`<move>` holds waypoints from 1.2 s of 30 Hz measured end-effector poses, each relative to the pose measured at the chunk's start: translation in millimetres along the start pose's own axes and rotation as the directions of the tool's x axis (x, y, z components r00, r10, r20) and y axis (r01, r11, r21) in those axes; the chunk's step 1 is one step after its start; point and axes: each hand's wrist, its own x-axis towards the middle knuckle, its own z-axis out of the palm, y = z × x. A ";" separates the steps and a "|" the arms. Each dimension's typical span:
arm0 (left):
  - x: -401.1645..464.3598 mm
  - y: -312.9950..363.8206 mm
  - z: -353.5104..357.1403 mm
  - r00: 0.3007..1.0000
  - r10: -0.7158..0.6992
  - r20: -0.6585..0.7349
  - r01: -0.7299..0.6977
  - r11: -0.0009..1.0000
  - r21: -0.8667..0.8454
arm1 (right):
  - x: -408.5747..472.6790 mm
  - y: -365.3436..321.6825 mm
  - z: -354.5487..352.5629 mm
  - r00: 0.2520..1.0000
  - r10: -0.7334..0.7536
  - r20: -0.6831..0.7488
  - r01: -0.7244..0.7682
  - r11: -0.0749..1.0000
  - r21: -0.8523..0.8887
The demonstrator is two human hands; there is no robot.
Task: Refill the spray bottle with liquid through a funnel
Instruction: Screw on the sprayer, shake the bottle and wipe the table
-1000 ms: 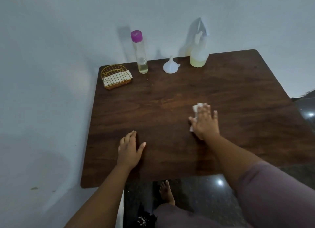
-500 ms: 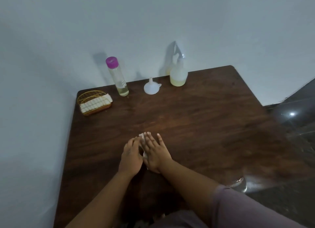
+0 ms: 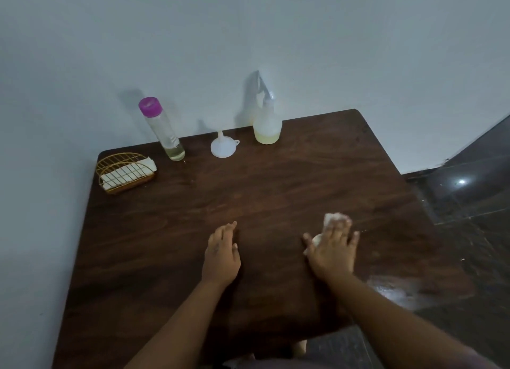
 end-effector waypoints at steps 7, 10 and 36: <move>-3.6 27.2 24.7 0.997 0.002 -0.083 -0.006 0.999 -0.042 | -15.4 -78.0 22.2 0.655 -0.729 0.199 0.754 0.644 -0.126; -8.2 33.5 32.1 0.992 0.013 -0.122 -0.017 0.999 -0.027 | 35.1 -63.6 2.1 0.784 -0.603 0.147 0.621 0.767 -0.163; -127.4 11.3 9.3 0.991 0.132 -0.007 -0.131 0.991 0.018 | -123.9 17.9 24.2 0.978 -0.186 0.095 0.163 0.964 0.209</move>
